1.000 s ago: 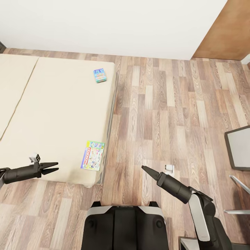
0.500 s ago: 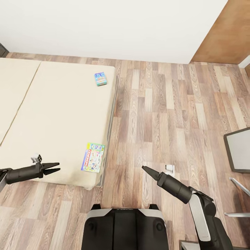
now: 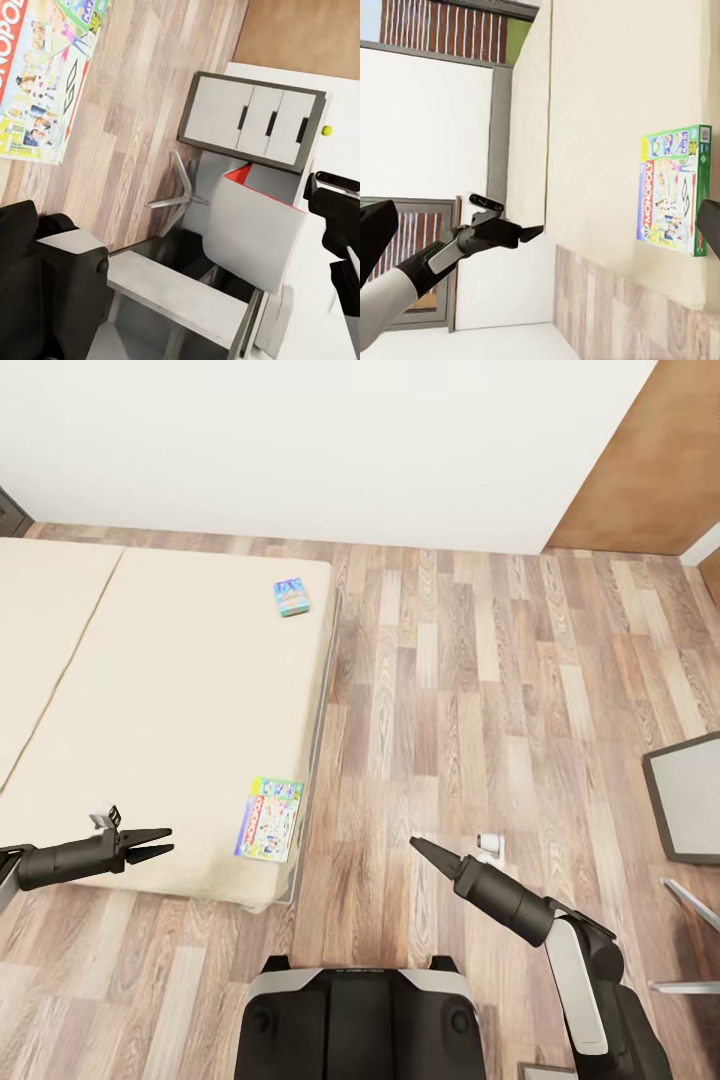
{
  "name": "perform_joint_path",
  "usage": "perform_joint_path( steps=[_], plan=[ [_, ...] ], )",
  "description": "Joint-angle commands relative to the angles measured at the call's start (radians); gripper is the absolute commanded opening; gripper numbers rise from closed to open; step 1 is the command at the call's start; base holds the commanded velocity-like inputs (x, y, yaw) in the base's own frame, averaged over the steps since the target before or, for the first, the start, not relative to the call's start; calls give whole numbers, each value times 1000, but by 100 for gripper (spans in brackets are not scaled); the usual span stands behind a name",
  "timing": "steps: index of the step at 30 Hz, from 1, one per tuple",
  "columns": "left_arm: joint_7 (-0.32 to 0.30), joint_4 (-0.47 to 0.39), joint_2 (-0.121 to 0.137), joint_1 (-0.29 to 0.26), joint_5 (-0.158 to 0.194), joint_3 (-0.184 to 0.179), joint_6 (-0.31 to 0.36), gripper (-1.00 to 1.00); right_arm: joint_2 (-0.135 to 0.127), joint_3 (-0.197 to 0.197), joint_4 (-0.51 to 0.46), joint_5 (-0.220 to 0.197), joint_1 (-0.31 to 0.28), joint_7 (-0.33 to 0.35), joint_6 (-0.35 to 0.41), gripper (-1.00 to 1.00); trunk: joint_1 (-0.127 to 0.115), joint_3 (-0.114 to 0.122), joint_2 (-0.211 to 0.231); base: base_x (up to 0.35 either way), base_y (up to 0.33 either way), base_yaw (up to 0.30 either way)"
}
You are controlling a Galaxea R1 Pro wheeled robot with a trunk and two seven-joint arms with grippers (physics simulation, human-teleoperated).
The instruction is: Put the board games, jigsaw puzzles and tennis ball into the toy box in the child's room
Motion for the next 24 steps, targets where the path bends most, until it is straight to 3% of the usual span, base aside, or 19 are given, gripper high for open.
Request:
perform_joint_path(
  steps=[1,24],
  plan=[
    [-4,0,0,0,0,0,11,100,1,-2,-1,-2,0,2,6,100,1,1,-1,0,0,0],
    [-4,0,-1,0,-2,0,11,100,4,-1,-4,5,0,-3,4,100,1,38,-1,0,0,41]
  ],
)
